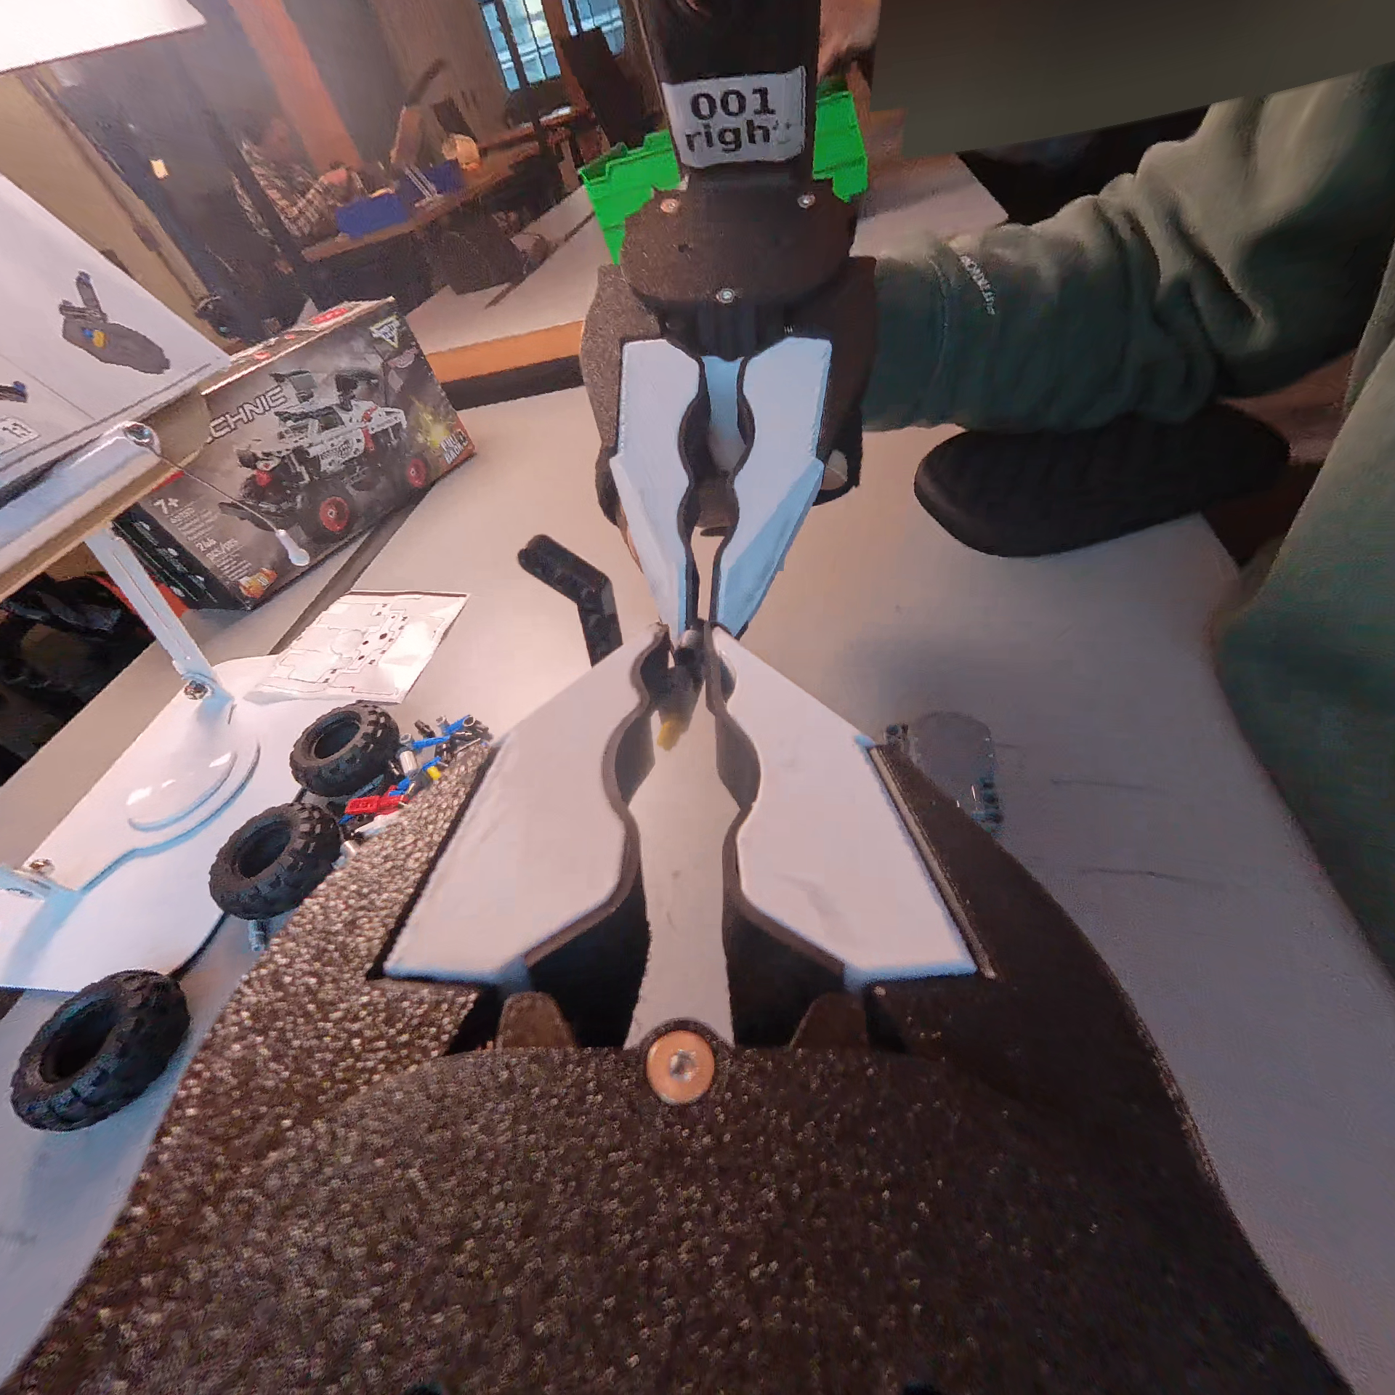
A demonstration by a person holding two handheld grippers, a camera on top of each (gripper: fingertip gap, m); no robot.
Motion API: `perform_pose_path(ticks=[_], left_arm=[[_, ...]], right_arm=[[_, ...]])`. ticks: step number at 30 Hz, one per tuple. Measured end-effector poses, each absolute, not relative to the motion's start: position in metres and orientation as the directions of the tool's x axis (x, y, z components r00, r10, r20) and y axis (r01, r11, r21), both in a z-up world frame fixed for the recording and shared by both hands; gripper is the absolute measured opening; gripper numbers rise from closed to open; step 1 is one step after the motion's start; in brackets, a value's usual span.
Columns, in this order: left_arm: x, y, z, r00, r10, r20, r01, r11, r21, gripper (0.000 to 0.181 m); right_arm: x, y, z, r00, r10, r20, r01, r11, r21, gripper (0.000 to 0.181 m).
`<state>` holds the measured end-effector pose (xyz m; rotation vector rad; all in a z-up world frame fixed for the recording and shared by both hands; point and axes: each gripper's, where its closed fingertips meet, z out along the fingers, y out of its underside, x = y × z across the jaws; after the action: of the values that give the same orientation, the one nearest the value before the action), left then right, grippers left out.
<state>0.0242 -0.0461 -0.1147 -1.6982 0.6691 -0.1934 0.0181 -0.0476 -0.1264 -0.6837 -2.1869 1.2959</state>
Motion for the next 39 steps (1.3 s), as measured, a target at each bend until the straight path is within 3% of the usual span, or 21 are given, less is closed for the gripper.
perform_pose_path(ticks=[13, 16, 33, 35, 39], left_arm=[[0.025, -0.048, -0.124, 0.806, -0.531, -0.262, -0.395, -0.152, -0.906, 0.007], [0.023, -0.046, -0.125, 0.808, -0.508, -0.299, -0.427, -0.155, -0.891, 0.007], [0.03, -0.045, -0.126, 0.797, -0.536, -0.279, -0.425, -0.169, -0.889, 0.007], [0.01, -0.047, -0.136, 0.814, -0.498, -0.299, -0.454, -0.226, -0.862, 0.006], [-0.01, -0.057, -0.123, 0.851, -0.483, -0.206, -0.337, -0.203, -0.919, 0.006]], right_arm=[[0.022, -0.046, -0.125, -0.752, 0.614, 0.239, 0.093, 0.458, -0.884, 0.004], [0.025, -0.048, -0.123, -0.765, 0.607, 0.216, 0.095, 0.438, -0.894, 0.015], [0.027, -0.047, -0.12, -0.804, 0.565, 0.187, 0.071, 0.403, -0.912, 0.003], [0.028, -0.029, -0.11, -0.785, 0.594, 0.178, 0.067, 0.367, -0.928, 0.003], [0.019, 0.022, -0.082, -0.654, 0.731, 0.193, 0.056, 0.302, -0.952, 0.003]])
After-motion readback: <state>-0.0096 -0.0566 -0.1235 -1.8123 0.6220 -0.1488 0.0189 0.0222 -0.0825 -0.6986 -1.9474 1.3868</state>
